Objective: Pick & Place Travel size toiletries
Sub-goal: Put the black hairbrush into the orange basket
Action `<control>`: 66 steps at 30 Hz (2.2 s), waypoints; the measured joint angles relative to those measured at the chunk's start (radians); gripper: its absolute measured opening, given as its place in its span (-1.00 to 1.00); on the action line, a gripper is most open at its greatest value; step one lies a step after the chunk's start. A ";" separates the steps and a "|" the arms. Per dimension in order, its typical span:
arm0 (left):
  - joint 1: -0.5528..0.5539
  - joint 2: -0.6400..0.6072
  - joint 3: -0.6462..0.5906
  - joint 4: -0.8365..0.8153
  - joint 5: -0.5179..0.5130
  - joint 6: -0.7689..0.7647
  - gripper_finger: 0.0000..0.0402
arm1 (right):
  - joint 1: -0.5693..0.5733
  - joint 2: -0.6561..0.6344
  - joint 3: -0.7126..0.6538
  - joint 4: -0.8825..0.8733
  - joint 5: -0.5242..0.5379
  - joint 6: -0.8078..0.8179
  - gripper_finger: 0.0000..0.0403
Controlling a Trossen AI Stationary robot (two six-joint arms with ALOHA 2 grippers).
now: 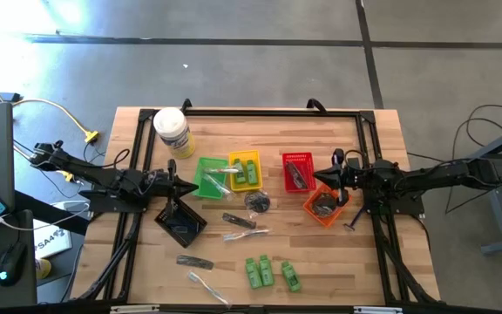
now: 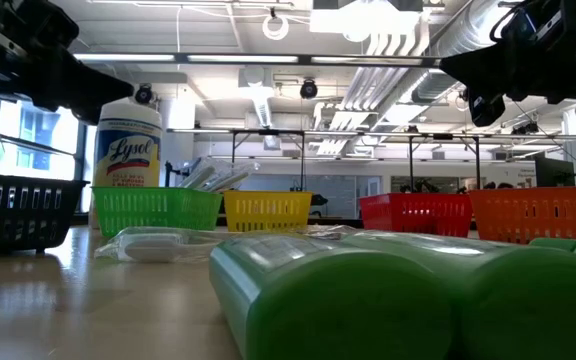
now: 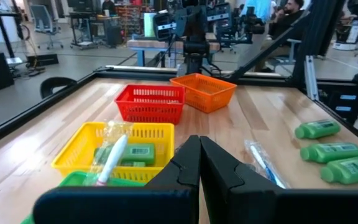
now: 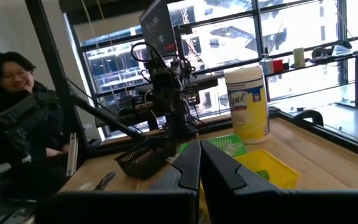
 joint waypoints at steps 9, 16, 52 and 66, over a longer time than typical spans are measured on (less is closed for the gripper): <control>0.000 0.000 0.000 -0.001 0.004 -0.015 -1.00 | 0.000 0.005 0.000 -0.017 0.007 0.004 -0.99; 0.000 0.000 0.000 -0.001 0.087 -0.053 -1.00 | 0.060 0.071 -0.001 -0.089 0.004 0.049 -0.99; 0.000 0.000 0.000 0.059 0.125 0.246 -1.00 | 0.157 0.172 -0.002 0.143 0.190 -0.080 -0.99; 0.000 0.000 0.000 0.051 0.105 0.066 -1.00 | 0.156 0.178 -0.002 0.134 0.169 -0.032 -0.99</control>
